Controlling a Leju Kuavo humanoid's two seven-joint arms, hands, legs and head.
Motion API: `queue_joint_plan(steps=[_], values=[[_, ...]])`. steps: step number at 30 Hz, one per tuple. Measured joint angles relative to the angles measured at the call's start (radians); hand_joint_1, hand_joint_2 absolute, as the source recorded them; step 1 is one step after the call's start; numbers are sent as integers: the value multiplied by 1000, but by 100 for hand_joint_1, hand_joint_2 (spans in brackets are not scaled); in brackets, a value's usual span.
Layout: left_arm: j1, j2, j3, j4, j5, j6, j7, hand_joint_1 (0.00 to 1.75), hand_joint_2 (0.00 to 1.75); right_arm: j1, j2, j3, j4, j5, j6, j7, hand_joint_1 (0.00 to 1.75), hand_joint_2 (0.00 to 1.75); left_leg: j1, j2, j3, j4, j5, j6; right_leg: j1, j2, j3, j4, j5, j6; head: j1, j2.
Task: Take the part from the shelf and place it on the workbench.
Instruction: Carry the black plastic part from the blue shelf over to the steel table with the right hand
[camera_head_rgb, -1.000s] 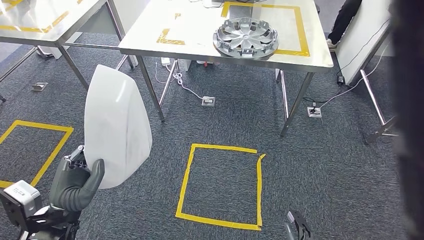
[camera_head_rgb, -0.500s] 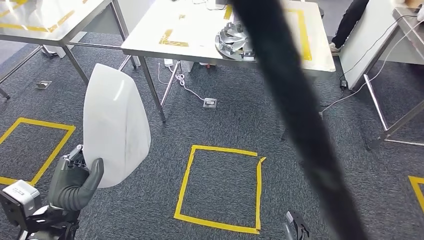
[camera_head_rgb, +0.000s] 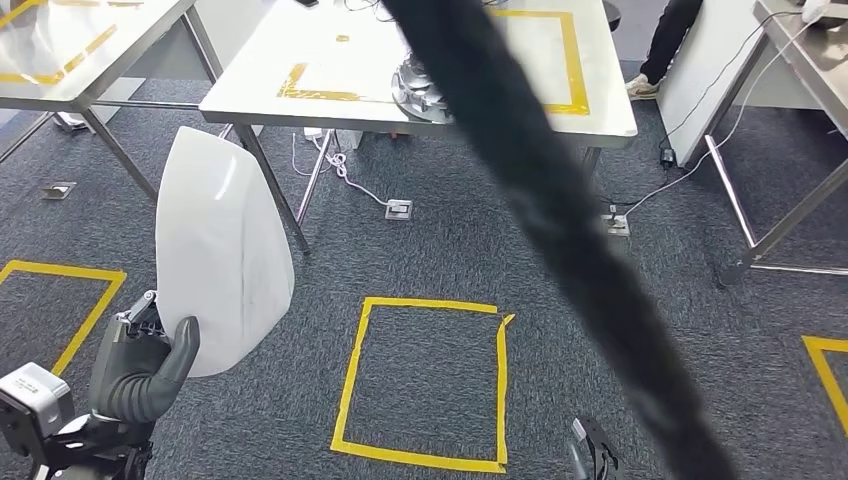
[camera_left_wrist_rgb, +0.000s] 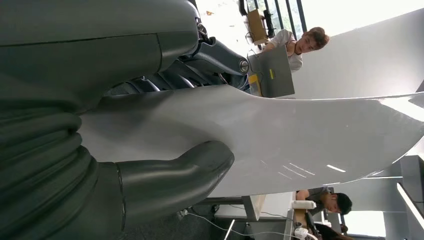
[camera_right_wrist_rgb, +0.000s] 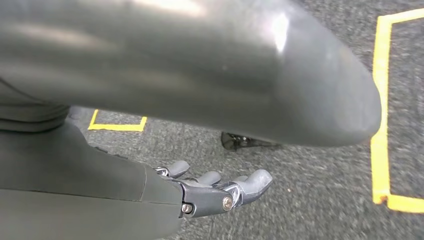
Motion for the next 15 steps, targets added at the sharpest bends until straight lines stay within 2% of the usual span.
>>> queue_joint_plan(steps=[1,2,3,5,7,9,11,12,13,15], values=[[1,0,2,-1,-1,0,0,175,175,-1,1,0,0,0,0,-1,0,0,-6,-5,24,-62,27,12,3,4,5,0,-5,2,1,0],[1,1,3,-2,-1,0,-1,175,175,-1,2,0,0,0,0,-2,0,0,-11,-10,41,-104,41,17,3,8,7,0,-9,6,1,0],[2,1,5,-3,-2,0,-1,175,175,-1,3,0,0,0,0,-2,0,0,-14,-13,47,-127,40,19,3,10,7,2,-8,12,2,0],[4,1,7,-5,-3,0,-1,175,175,1,3,0,0,0,0,-2,0,0,-13,-12,57,-143,36,18,2,11,8,4,-4,26,1,0],[7,1,10,-8,-3,0,-2,175,175,1,3,0,0,0,0,-3,0,0,-9,-10,74,-153,36,24,2,0,1,29,-16,38,4,0],[10,1,11,-10,-4,-1,-2,175,175,-2,3,0,0,0,1,-4,0,0,-6,-5,87,-156,32,29,1,-13,-48,119,-61,49,7,0],[14,1,12,-11,-4,-1,-2,175,175,-1,2,0,0,0,0,-3,0,0,-6,-1,94,-156,24,32,-2,-16,-122,234,-102,59,9,0],[16,0,12,-10,-4,-2,-2,175,175,0,1,0,0,0,0,-3,0,0,-6,0,100,-156,19,31,-2,-17,-146,258,-99,62,9,0],[17,0,12,-10,-4,-2,-2,175,175,1,1,0,0,-1,-1,-2,0,0,-6,0,107,-156,13,30,-3,-18,-151,246,-76,63,9,0],[17,0,12,-10,-4,-2,-2,175,175,2,-1,0,0,-2,-1,-2,0,0,-5,3,126,-155,-2,25,-4,-24,-110,125,12,60,10,0]])
